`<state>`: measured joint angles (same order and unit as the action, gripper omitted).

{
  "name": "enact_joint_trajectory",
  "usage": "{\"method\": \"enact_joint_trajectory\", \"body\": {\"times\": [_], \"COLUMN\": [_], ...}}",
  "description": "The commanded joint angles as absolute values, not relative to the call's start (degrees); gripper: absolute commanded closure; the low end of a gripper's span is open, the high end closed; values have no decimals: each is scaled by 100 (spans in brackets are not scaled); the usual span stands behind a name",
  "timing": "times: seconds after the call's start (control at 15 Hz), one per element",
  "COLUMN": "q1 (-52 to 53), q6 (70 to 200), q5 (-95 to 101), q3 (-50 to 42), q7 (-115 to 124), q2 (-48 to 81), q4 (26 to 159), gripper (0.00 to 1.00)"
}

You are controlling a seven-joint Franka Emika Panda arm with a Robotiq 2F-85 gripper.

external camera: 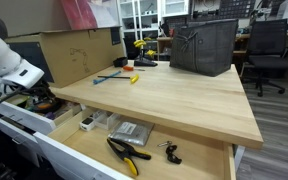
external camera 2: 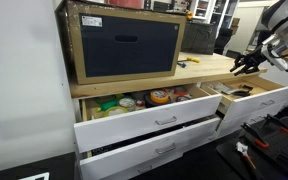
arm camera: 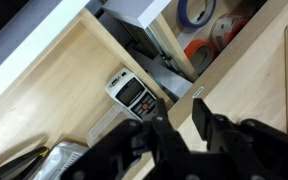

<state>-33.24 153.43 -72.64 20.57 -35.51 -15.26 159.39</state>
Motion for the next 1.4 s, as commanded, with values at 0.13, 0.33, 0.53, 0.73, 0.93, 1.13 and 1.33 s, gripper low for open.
{"method": "enact_joint_trajectory", "body": {"times": [0.13, 0.33, 0.53, 0.73, 0.93, 1.13, 1.33], "q1": [-3298, -3203, -3019, -2768, -1163, -522, -239], "q6": [15350, 15329, 15339, 15455, 15875, 16081, 16101], "q5": [-7314, -7249, -6873, -6283, -4847, -3420, -2141], "q3": [2065, 2174, 2452, 3087, 2231, 2003, 1681], "q7": [-3584, -3429, -3105, -2379, -1118, 36, 871], "q2": [-1595, -1789, -1995, -1979, -1675, -1353, -987], "q4": [15939, 15920, 15935, 15810, 15596, 15259, 14976], "gripper": [32, 11, 0, 25, 40, 62, 84]}}
